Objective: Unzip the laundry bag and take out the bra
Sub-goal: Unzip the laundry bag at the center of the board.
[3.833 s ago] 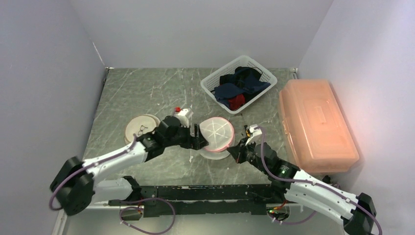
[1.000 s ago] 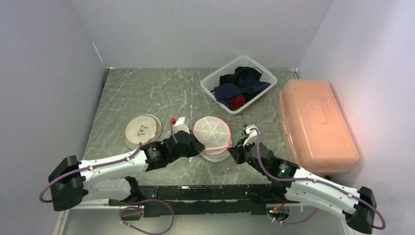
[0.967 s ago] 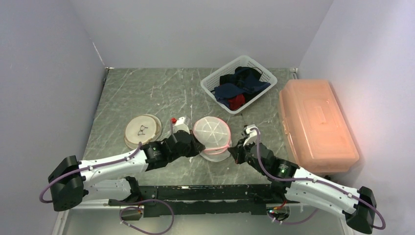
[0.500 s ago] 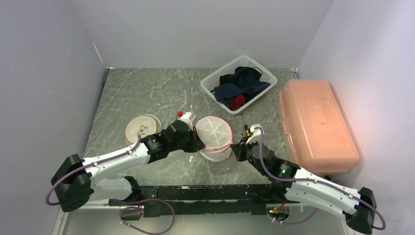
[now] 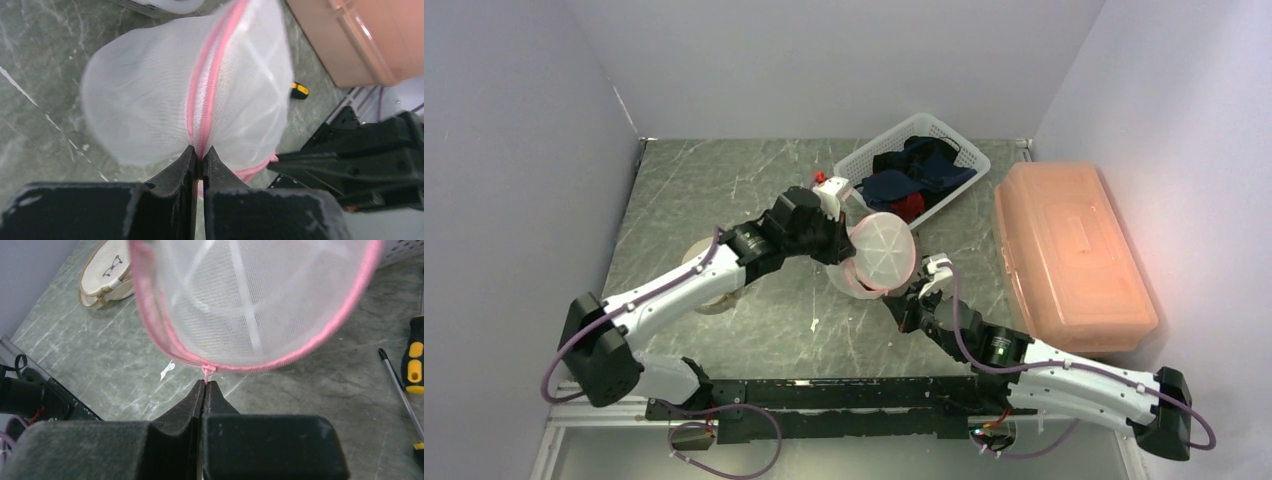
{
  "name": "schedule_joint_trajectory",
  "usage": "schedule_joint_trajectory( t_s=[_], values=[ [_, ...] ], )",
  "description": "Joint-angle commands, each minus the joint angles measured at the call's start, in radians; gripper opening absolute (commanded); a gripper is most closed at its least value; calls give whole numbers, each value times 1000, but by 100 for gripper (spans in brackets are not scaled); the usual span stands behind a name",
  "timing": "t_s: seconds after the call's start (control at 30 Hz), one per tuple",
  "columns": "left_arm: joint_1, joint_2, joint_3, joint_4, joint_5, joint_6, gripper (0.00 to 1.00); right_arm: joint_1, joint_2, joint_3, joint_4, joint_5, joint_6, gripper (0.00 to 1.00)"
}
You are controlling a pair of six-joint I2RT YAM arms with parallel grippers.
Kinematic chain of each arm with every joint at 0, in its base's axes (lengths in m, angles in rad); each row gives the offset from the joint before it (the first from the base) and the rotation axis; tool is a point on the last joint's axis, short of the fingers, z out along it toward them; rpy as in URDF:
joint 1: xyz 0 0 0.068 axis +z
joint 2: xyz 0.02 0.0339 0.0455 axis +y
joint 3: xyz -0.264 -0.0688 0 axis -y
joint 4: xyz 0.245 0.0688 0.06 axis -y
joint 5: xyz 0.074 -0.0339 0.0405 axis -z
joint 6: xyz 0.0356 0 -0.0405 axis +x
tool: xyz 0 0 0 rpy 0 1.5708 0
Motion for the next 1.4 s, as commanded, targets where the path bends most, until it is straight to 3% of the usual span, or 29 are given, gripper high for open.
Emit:
schedule_joint_trajectory(
  t_s=[0.0,0.07,0.2,0.4,0.47,0.57,0.7,0.97,1.37],
  values=[
    [63,85,63,20,102,93,10,36,79,76,119,63,-10,0],
    [97,107,19,55,130,51,17,36,129,85,118,70,8,0],
    [141,57,-122,150,114,-73,55,38,179,74,121,63,45,0],
    [146,-171,-245,91,-67,-258,93,38,147,59,94,75,61,0],
    [146,-242,-290,79,-76,-356,94,38,147,57,92,71,60,0],
    [142,-292,-402,223,3,-593,94,38,156,54,93,69,63,0],
    [95,-213,-518,495,34,-851,93,38,165,48,105,58,51,0],
    [-28,1,-427,591,-19,-983,89,38,156,62,71,65,27,0],
    [-42,153,-347,573,-80,-1010,71,38,139,55,68,33,19,0]
  ],
)
